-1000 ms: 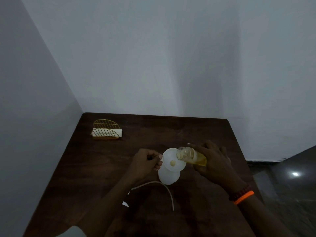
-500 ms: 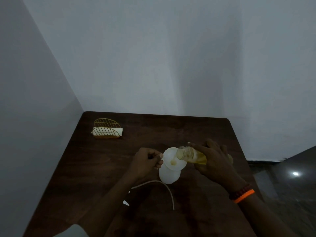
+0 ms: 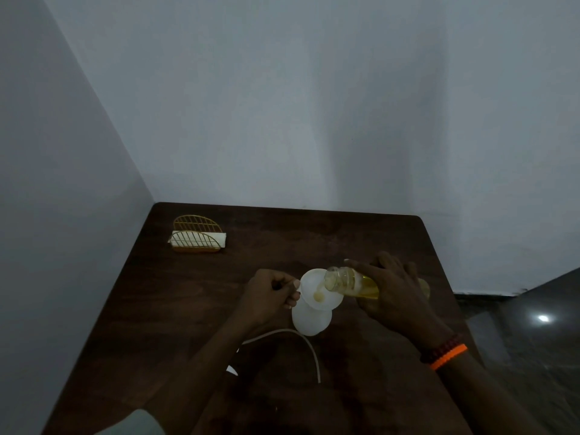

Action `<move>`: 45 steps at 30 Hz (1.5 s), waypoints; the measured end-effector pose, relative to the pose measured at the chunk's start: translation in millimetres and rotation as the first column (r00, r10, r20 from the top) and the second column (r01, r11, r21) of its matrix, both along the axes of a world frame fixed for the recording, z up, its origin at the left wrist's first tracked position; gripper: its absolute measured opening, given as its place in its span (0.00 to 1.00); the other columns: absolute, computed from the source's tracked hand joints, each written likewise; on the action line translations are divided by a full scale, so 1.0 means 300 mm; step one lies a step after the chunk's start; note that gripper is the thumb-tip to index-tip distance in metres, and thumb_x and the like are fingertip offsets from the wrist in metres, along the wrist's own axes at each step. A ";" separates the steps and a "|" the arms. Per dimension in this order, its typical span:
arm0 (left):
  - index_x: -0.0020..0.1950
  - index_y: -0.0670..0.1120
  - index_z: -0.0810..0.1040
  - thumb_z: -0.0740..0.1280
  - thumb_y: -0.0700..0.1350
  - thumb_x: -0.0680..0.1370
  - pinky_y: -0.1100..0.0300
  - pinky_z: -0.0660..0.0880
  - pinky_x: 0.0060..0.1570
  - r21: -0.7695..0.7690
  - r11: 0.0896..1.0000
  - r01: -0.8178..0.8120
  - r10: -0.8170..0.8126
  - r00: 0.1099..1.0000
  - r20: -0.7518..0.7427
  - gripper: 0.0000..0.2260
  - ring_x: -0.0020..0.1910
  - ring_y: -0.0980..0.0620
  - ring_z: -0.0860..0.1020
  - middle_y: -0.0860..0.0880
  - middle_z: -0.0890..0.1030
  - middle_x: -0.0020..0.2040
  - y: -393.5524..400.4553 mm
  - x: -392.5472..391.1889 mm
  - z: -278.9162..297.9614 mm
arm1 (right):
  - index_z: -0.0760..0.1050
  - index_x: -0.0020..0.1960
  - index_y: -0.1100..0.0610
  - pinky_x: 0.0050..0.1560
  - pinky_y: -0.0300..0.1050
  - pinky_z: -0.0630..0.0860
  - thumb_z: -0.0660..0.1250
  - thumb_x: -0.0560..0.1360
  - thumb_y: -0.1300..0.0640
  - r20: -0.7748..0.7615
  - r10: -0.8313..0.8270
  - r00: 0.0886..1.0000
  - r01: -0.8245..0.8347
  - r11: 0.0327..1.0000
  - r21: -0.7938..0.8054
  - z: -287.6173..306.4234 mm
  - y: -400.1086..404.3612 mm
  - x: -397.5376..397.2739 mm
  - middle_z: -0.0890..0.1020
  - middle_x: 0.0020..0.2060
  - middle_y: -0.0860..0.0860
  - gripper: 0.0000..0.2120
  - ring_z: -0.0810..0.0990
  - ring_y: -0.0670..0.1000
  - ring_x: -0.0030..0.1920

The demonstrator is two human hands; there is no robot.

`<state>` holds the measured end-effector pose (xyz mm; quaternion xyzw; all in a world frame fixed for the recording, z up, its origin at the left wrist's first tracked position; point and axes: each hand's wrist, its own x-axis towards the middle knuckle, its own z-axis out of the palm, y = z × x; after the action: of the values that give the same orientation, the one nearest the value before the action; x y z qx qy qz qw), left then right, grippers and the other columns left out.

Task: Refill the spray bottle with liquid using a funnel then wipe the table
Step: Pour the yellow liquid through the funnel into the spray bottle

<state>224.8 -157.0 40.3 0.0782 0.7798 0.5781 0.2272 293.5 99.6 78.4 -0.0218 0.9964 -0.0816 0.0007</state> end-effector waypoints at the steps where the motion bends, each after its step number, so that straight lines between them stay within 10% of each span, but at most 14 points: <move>1: 0.51 0.39 0.85 0.68 0.41 0.80 0.50 0.83 0.48 0.002 1.000 -0.002 0.002 1.000 0.001 0.08 0.41 0.47 0.84 0.40 0.86 0.43 -0.001 0.001 -0.001 | 0.64 0.73 0.38 0.54 0.48 0.61 0.70 0.68 0.41 0.000 0.000 1.000 0.000 1.000 0.001 0.001 -0.001 0.000 0.66 0.50 0.45 0.35 0.66 0.46 0.52; 45: 0.52 0.40 0.85 0.67 0.41 0.81 0.50 0.82 0.47 0.012 1.000 0.010 -0.010 1.000 -0.010 0.08 0.41 0.47 0.84 0.40 0.86 0.43 -0.003 0.005 -0.001 | 0.64 0.74 0.39 0.56 0.49 0.63 0.71 0.70 0.43 0.018 0.012 1.000 -0.012 1.000 0.019 0.026 -0.016 0.002 0.65 0.52 0.46 0.35 0.66 0.47 0.54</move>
<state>226.2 -158.0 39.9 0.0865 0.7770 0.5812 0.2259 294.0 94.9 86.3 -0.0270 0.9970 -0.0724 0.0103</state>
